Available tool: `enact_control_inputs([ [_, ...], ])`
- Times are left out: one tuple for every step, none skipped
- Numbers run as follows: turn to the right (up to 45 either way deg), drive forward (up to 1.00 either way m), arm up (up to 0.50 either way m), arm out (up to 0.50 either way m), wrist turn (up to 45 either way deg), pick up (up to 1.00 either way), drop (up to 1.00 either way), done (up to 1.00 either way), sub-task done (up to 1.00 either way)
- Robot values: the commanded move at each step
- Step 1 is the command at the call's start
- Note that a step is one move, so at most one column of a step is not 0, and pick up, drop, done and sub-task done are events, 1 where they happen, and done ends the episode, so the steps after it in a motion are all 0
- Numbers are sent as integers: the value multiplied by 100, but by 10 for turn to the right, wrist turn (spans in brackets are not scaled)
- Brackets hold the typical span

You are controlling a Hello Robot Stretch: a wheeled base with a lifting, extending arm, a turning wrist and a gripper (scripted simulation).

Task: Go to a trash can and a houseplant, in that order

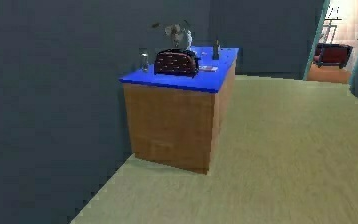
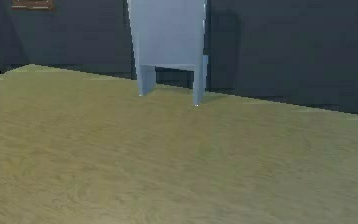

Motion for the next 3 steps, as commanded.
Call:
enact_control_inputs([
  [0, 100, 0, 0, 0, 0, 0, 0, 0],
  [-420, 0, 0, 0, 0, 0, 0, 0, 0],
  [0, 5, 0, 0, 0, 0, 0, 0, 0],
])
